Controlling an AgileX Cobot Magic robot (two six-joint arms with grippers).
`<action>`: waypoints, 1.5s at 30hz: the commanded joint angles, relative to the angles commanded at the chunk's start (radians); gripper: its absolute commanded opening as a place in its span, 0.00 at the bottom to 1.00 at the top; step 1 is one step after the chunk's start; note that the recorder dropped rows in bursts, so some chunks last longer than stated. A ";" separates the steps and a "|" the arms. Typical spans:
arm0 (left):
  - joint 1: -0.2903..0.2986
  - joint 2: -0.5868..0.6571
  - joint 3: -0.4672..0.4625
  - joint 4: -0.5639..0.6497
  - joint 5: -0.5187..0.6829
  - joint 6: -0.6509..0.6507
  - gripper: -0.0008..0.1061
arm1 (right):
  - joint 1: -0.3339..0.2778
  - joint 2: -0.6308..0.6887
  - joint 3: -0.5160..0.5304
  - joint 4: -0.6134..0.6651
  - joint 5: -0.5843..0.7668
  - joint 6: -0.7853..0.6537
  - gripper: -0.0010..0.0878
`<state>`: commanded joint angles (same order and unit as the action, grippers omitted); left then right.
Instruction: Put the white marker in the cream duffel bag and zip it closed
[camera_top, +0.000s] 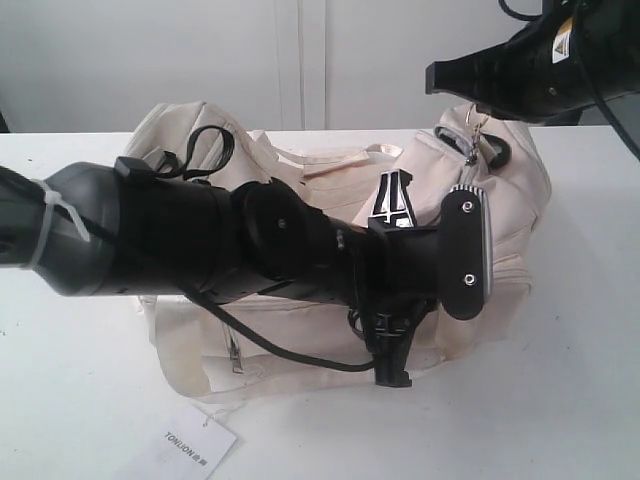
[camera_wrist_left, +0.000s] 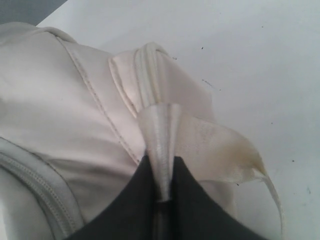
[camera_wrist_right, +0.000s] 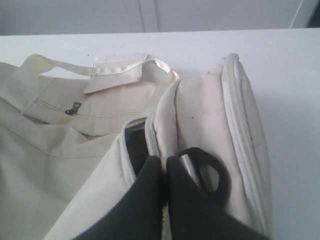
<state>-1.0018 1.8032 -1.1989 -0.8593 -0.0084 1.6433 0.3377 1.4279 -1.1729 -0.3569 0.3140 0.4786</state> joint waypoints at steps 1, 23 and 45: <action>0.000 0.000 0.000 0.000 0.000 0.000 0.01 | 0.000 0.002 0.000 0.000 -0.015 0.000 0.01; 0.000 0.000 0.000 0.007 0.119 0.010 0.01 | -0.050 0.120 -0.002 -0.022 -0.307 0.016 0.01; 0.000 0.000 0.000 0.009 0.134 0.011 0.01 | -0.059 0.239 -0.006 -0.018 -0.510 -0.044 0.01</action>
<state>-1.0018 1.8032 -1.1989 -0.8502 0.1258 1.6546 0.2786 1.6670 -1.1786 -0.3747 -0.1959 0.4351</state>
